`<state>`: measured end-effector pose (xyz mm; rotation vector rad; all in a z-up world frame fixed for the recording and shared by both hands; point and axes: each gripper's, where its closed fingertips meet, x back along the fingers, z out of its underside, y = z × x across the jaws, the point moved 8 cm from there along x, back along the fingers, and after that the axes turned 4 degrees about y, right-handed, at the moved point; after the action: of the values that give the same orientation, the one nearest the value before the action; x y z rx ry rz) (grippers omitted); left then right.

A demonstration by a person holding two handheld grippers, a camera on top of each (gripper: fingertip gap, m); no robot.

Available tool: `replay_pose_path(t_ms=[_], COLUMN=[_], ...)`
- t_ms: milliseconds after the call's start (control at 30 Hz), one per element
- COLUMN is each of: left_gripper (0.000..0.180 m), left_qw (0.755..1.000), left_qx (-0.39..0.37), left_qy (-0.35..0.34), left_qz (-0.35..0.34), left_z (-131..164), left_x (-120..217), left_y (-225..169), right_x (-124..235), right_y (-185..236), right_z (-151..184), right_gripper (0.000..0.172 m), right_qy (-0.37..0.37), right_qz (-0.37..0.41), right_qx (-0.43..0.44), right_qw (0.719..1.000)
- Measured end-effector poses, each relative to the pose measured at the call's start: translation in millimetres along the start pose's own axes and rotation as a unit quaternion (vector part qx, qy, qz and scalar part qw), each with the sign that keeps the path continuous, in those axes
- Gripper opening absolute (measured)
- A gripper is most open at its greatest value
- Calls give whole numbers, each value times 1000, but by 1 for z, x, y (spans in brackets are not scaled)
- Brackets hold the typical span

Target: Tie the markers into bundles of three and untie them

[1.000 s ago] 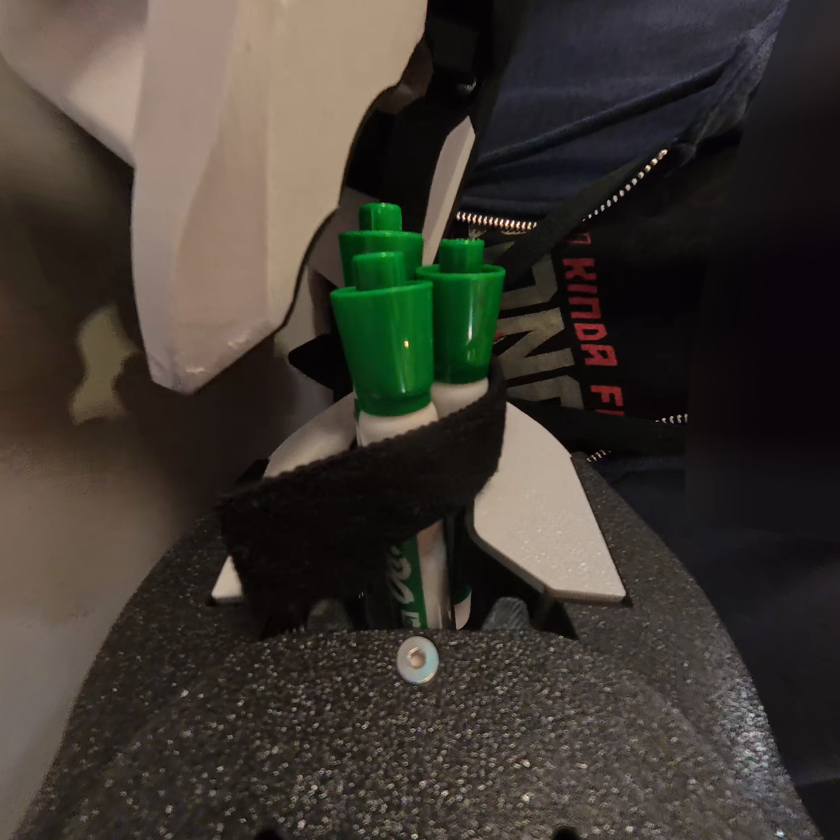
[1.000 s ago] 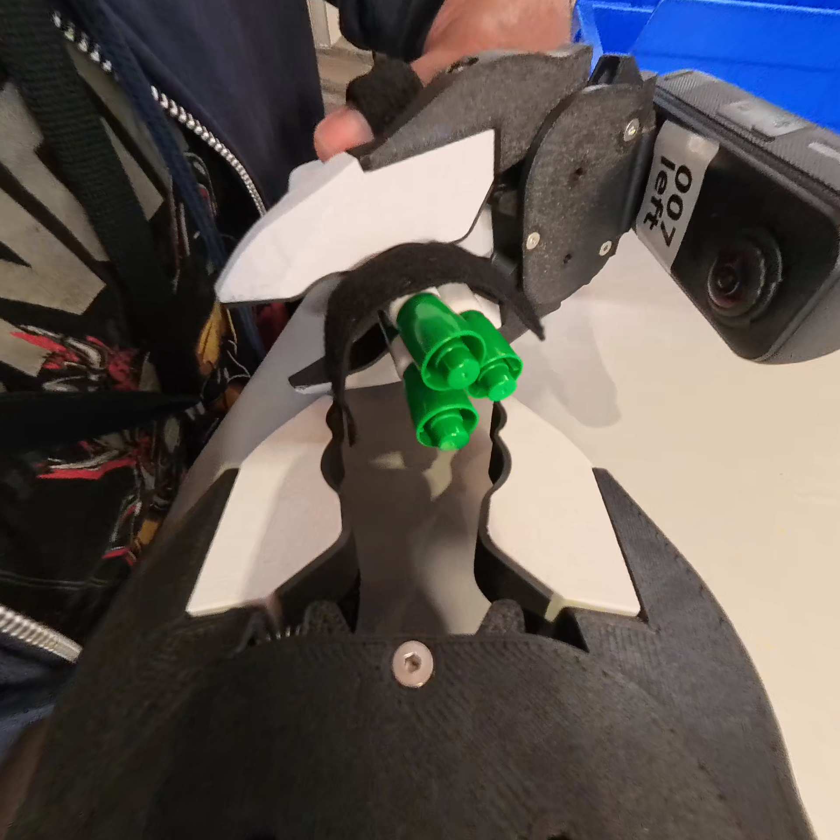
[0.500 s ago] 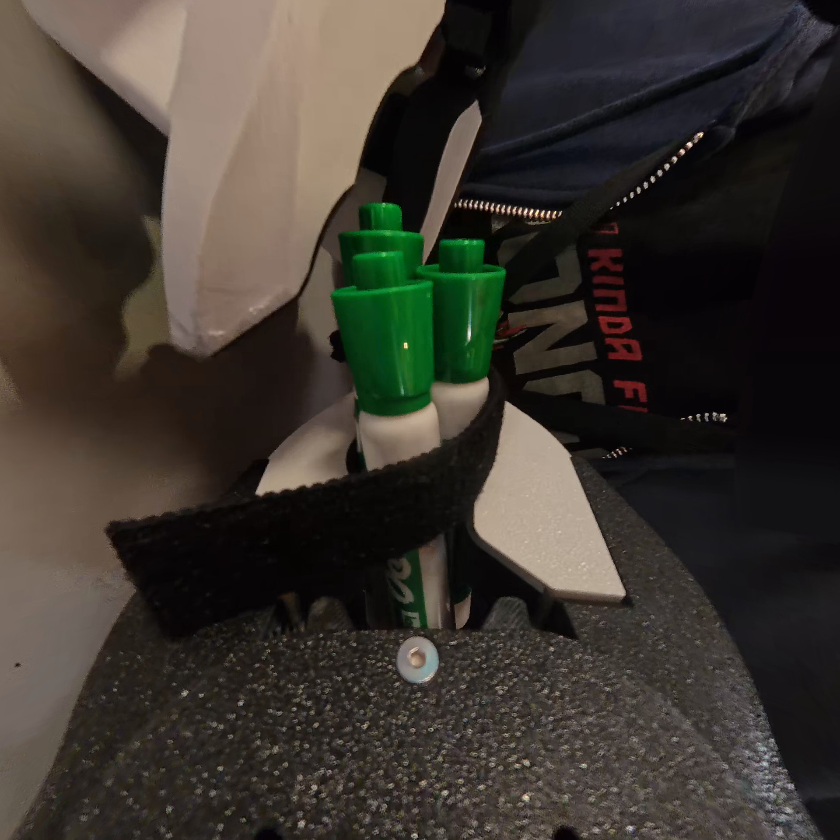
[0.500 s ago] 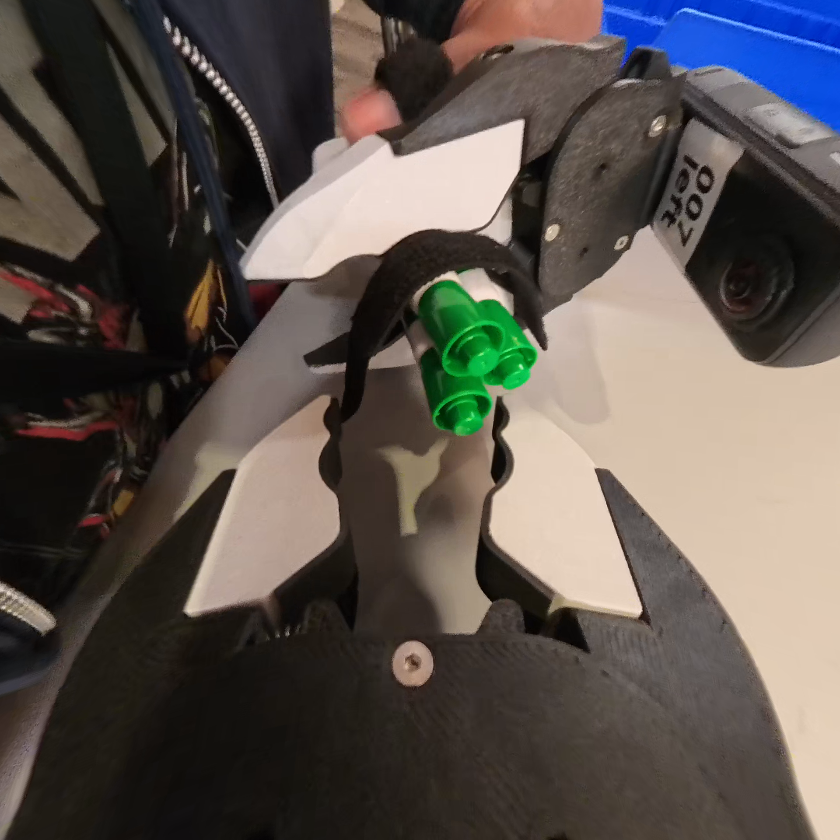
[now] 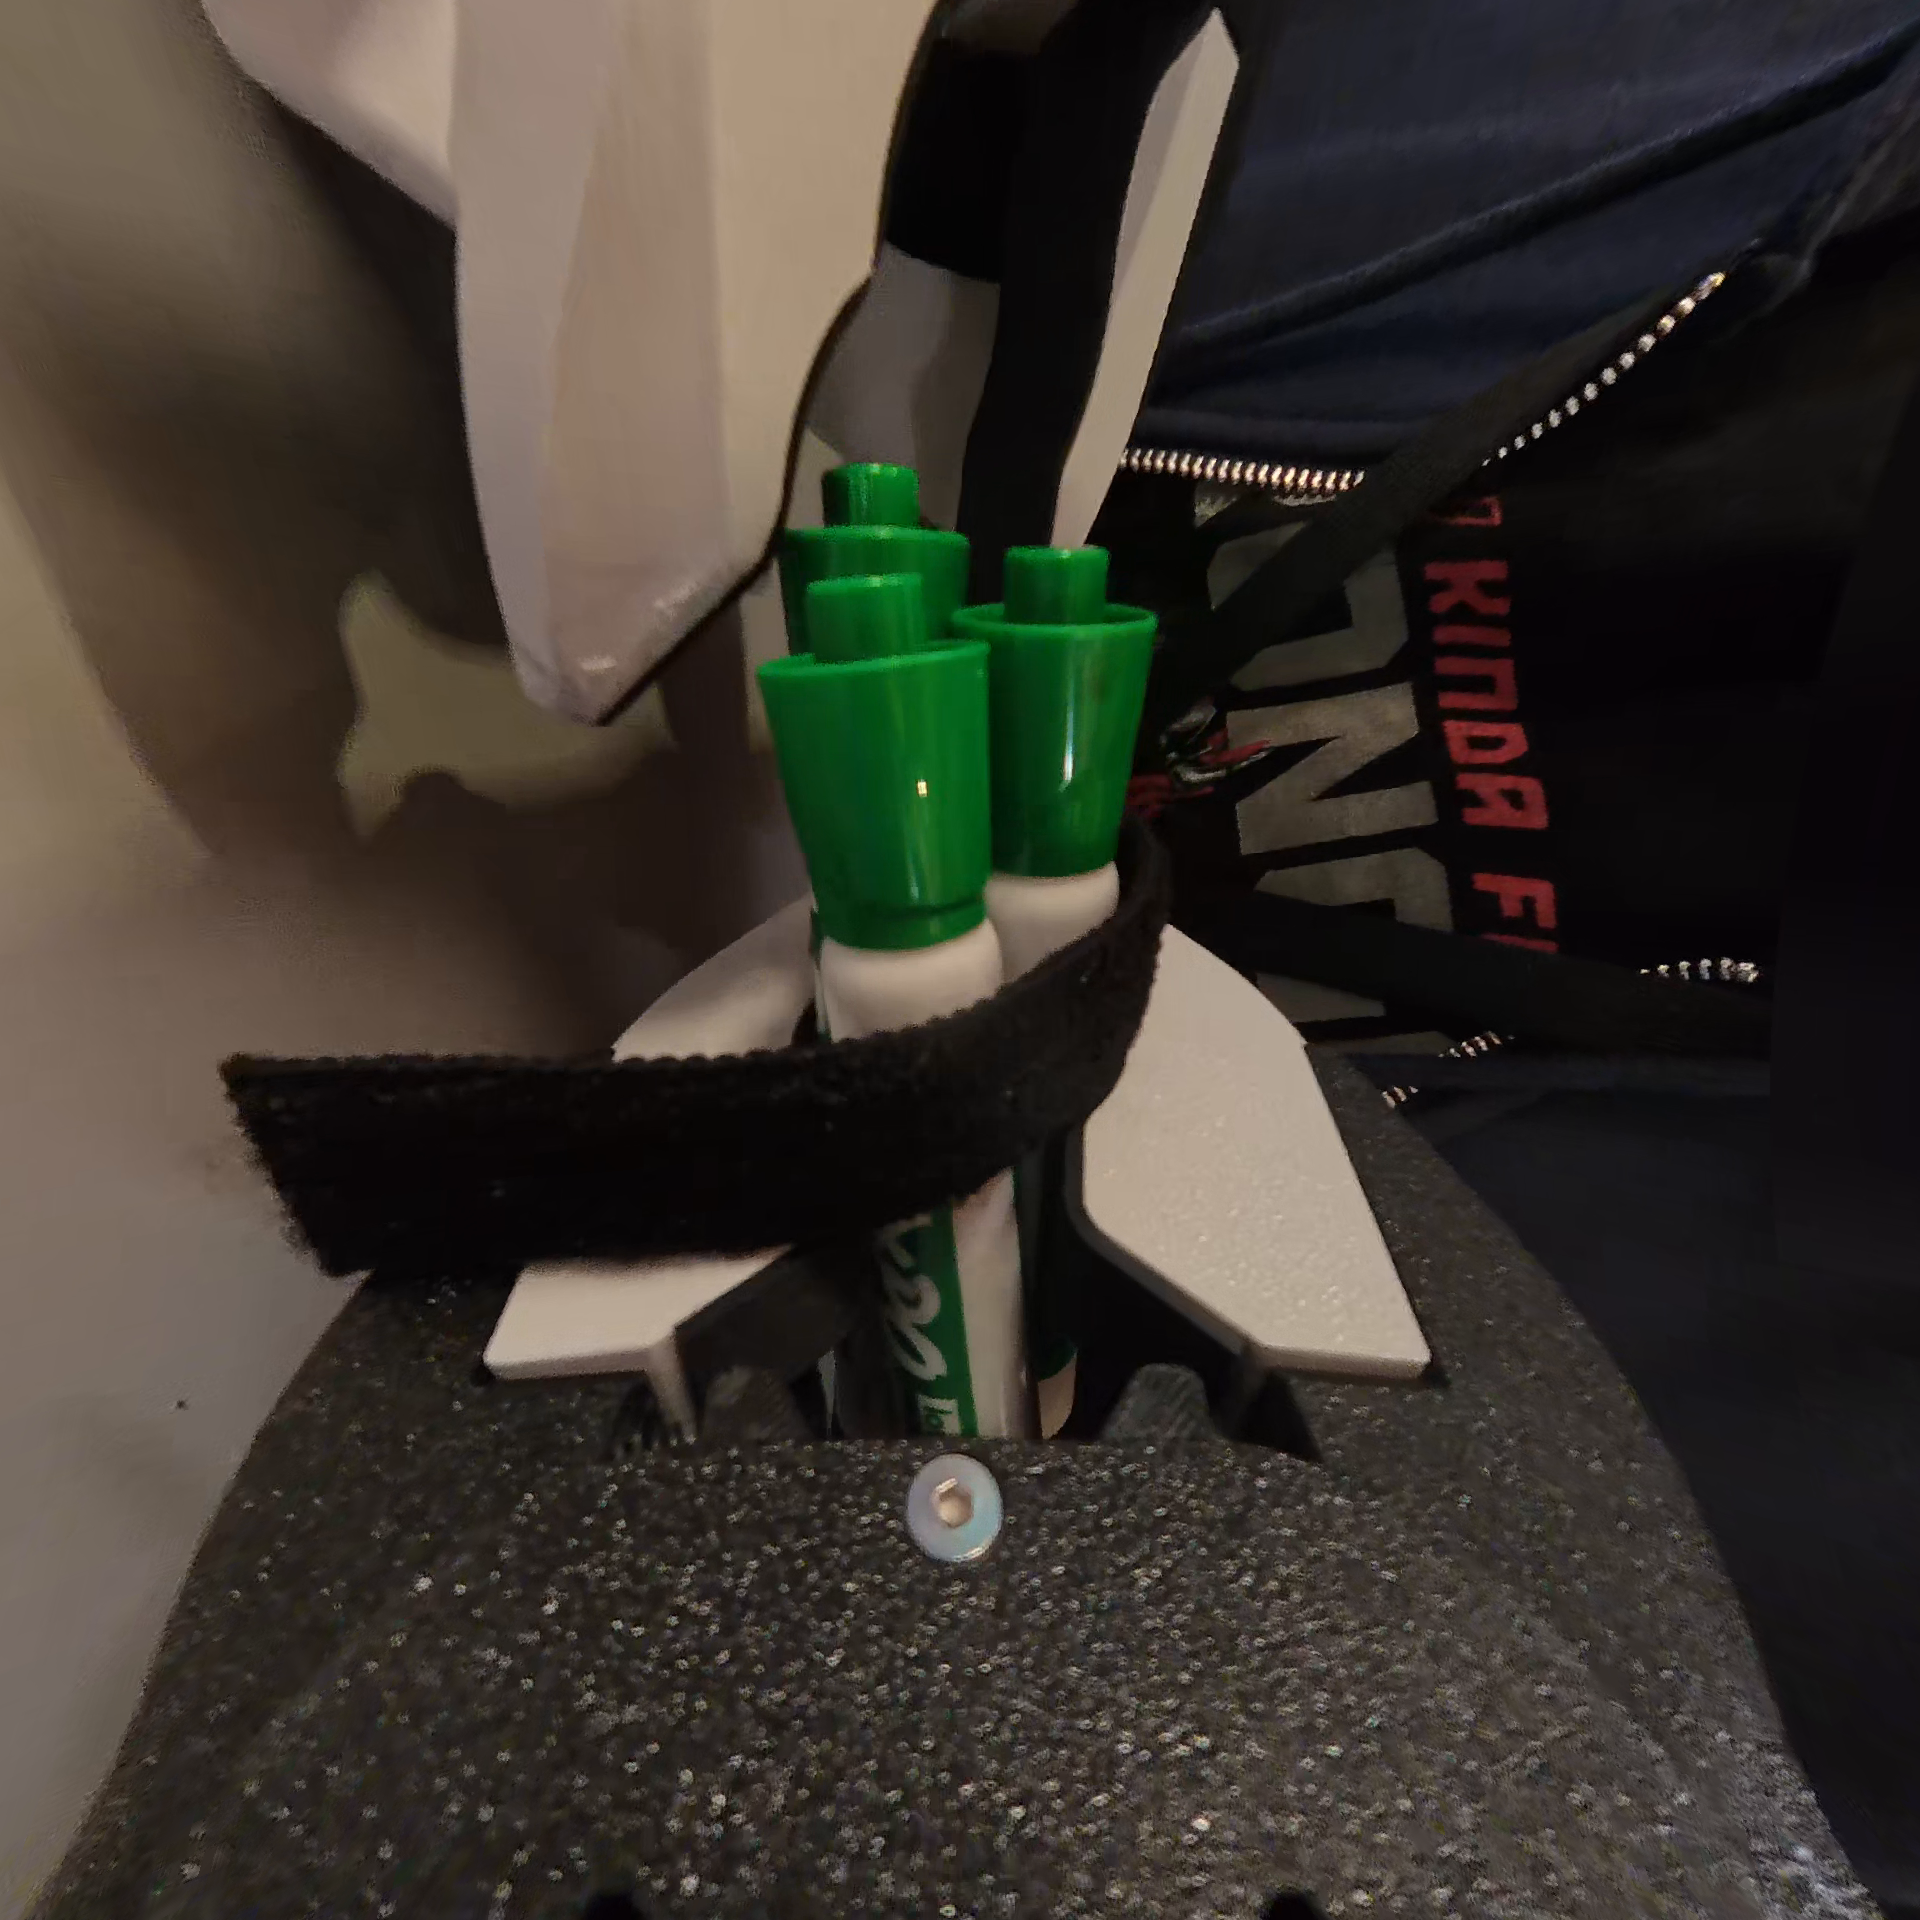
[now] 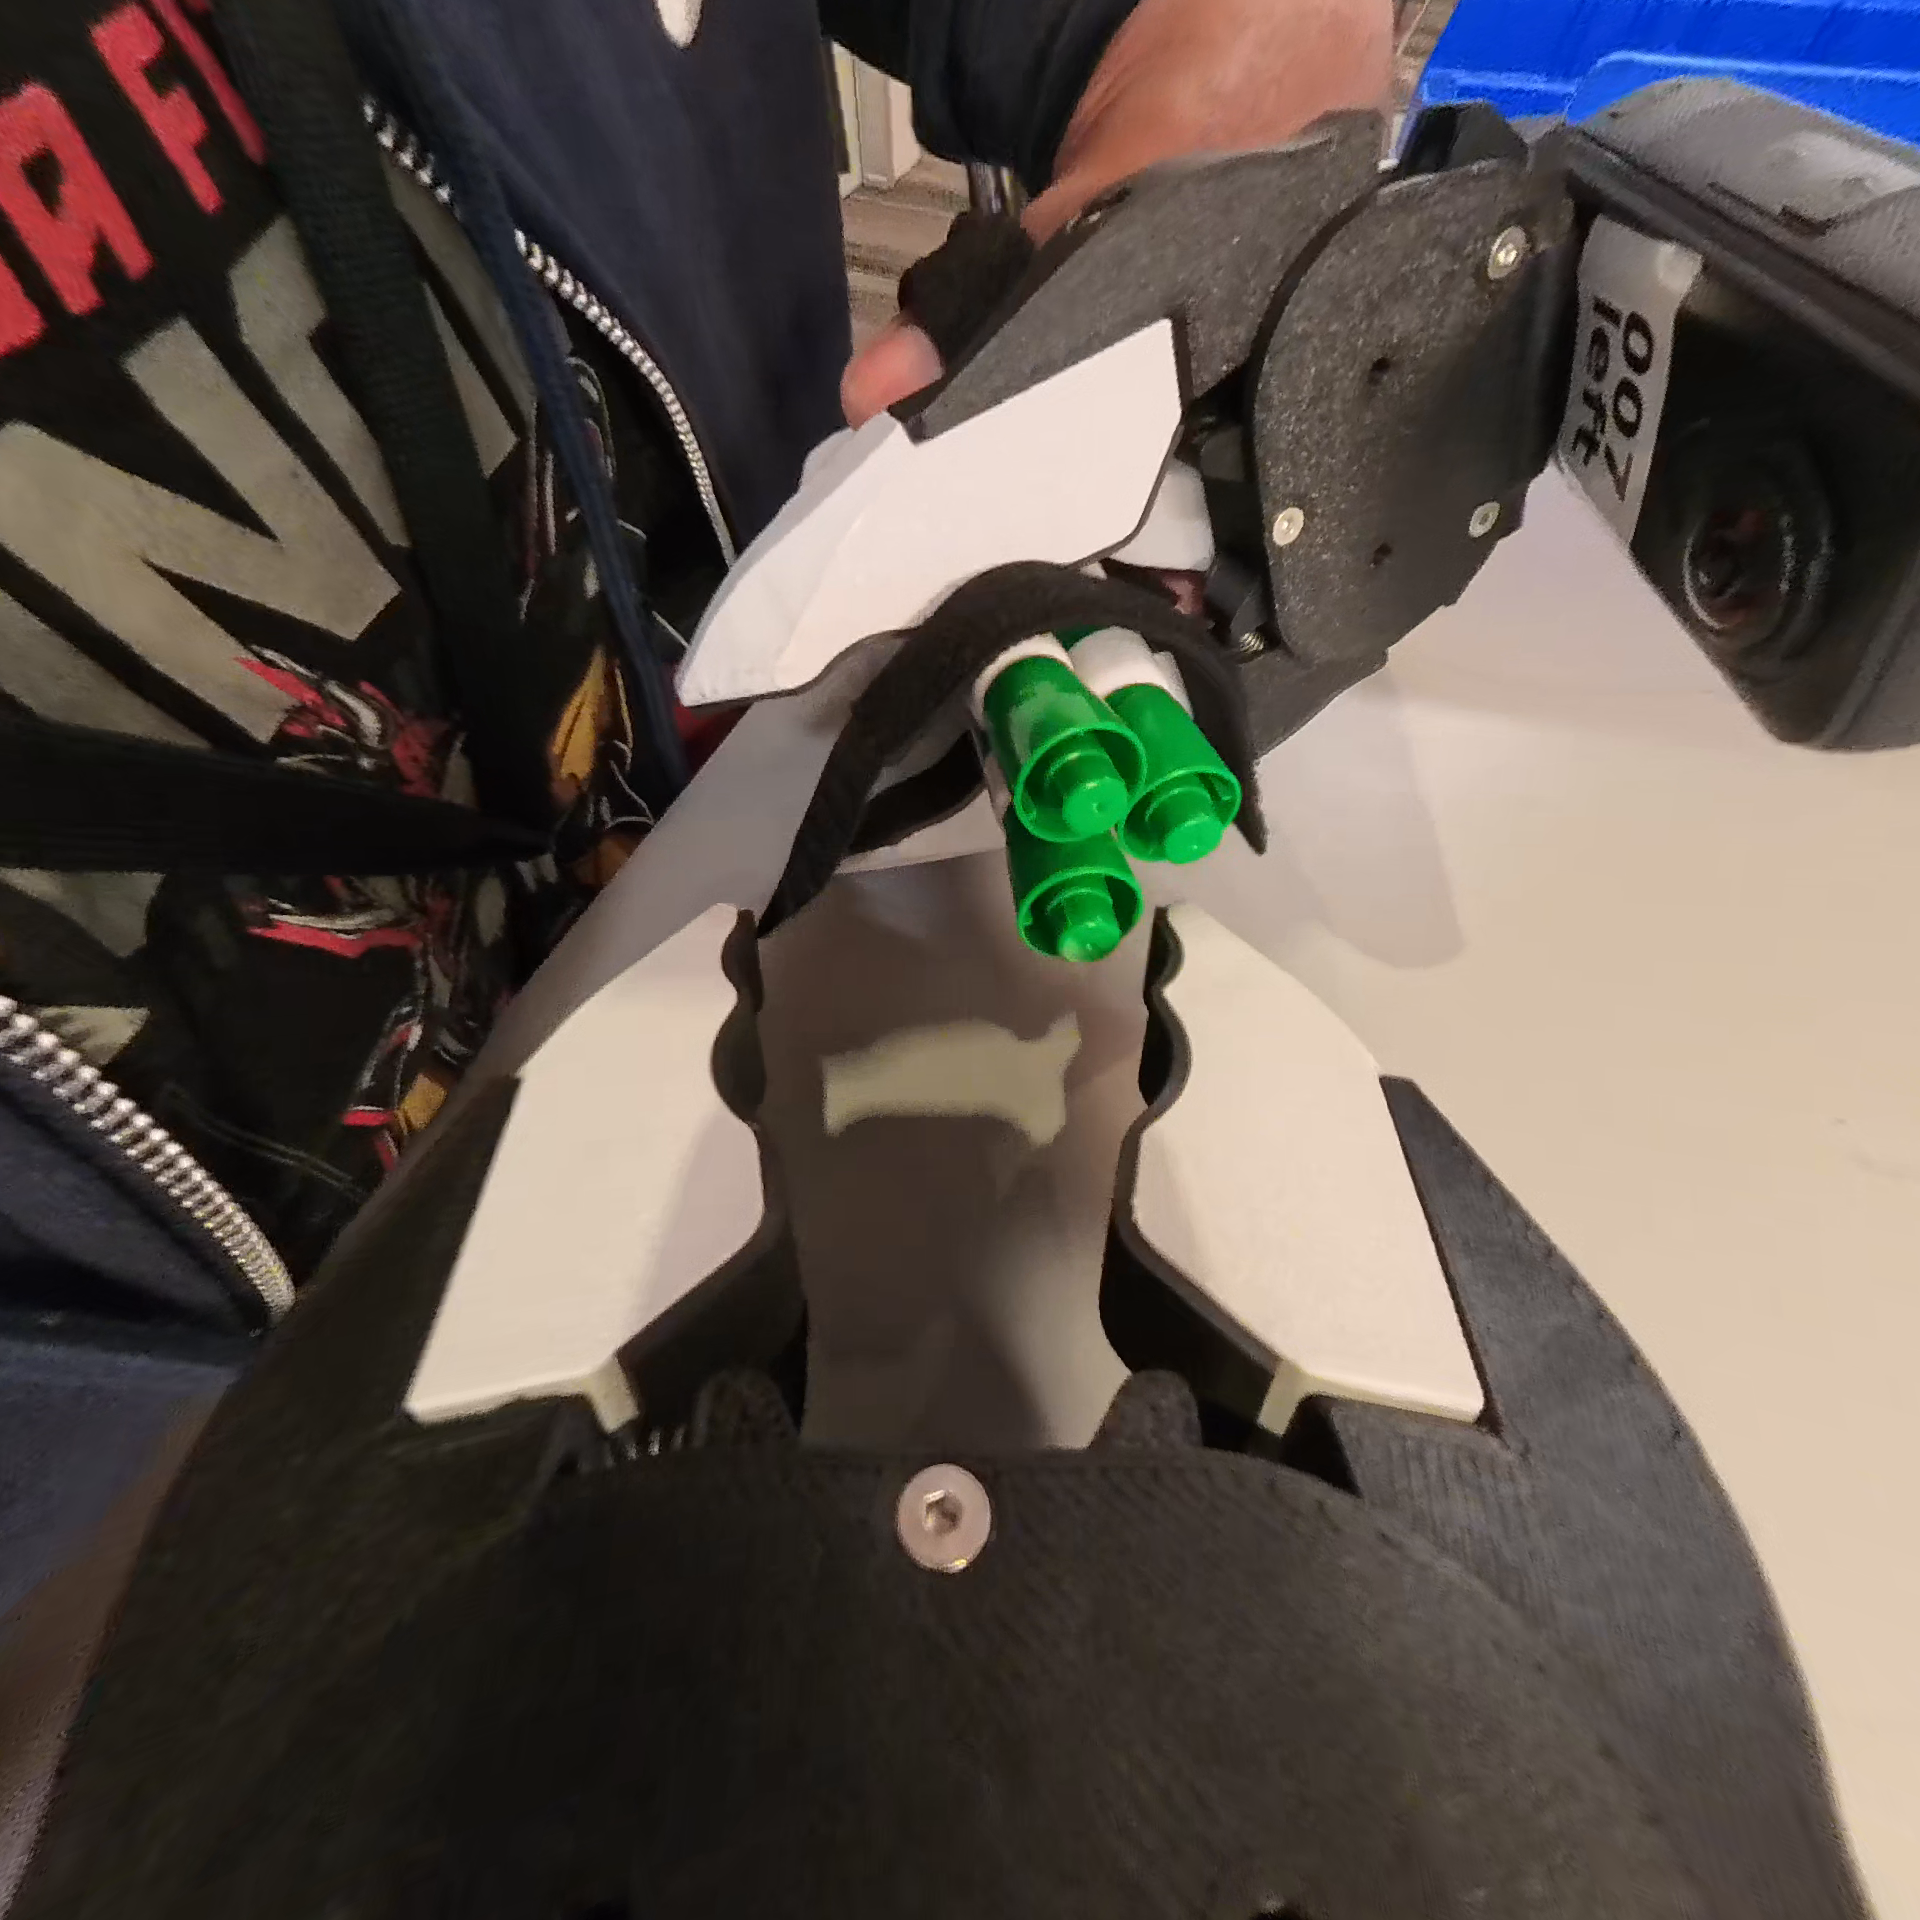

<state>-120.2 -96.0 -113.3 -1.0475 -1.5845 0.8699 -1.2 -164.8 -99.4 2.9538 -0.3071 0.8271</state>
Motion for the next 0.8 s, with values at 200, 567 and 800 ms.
replay_pose_path(t_ms=[200,567,800], left_gripper=[41,42,43], left_qw=[1000,998,998], left_qx=[-1,-7,-17], left_qy=[1,-6,-6], left_qz=[-26,-56,-52], left_z=[0,-2,-4], left_x=[2,8,7], left_y=[2,0,-5], right_x=[4,-1,-7], right_y=[-3,-12,-13], right_z=[0,5,11], right_gripper=[73,41,29], right_qy=[-14,29,84], right_qz=[-14,31,76], right_qx=[-26,-55,-12], right_qw=[999,998,993])
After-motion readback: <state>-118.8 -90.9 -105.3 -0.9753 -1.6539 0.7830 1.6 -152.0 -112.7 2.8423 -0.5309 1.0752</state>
